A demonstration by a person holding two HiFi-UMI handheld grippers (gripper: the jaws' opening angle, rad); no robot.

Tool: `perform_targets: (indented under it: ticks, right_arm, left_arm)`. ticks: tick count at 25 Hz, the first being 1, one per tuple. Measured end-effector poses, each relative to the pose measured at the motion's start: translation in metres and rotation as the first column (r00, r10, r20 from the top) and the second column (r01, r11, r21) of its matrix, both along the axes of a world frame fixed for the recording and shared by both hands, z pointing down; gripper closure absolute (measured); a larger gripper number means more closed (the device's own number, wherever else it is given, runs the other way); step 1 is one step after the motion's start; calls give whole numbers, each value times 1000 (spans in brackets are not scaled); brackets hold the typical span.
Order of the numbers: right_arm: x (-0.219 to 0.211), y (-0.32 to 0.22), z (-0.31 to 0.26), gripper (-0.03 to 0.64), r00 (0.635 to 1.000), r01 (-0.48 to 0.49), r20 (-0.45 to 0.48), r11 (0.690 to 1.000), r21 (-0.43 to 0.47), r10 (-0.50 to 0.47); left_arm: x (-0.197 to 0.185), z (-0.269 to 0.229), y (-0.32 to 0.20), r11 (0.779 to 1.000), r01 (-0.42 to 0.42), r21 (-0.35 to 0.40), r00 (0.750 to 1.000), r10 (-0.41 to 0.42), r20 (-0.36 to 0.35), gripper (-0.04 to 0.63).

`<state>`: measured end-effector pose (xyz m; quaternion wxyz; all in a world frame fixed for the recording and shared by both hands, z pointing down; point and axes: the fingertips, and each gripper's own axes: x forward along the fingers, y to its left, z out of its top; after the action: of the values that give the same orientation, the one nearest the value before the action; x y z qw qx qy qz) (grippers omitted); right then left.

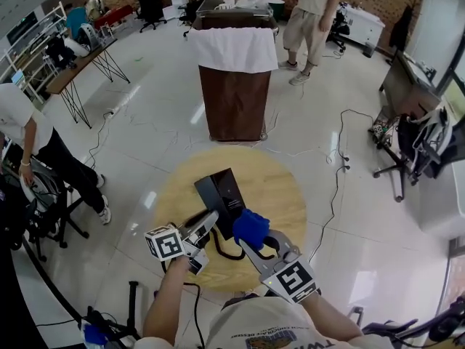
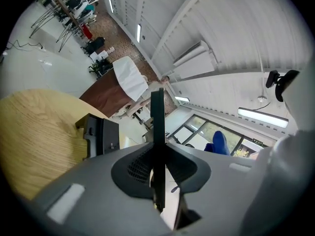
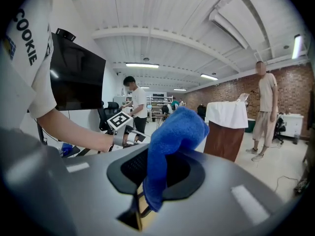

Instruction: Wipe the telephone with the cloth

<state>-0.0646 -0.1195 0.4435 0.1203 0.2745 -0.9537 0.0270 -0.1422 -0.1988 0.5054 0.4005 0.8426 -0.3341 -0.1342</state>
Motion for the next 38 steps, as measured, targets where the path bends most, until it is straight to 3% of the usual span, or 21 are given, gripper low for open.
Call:
perform_targets:
  ticks: [6, 16, 38]
  right_arm:
    - [-3, 16, -26, 557, 999, 31, 19, 998, 49, -32]
    - [-11, 33, -19, 557, 997, 75, 4, 995, 65, -76]
    - [-21, 9, -78, 555, 994, 95, 28, 971, 218, -104]
  left_arm:
    - [12, -47, 19, 998, -3, 61, 1000, 4, -18, 534]
    - [24, -65, 41, 997, 1, 77, 999, 2, -44, 534]
    - [46, -70, 73, 989, -49, 139, 994, 34, 108, 534]
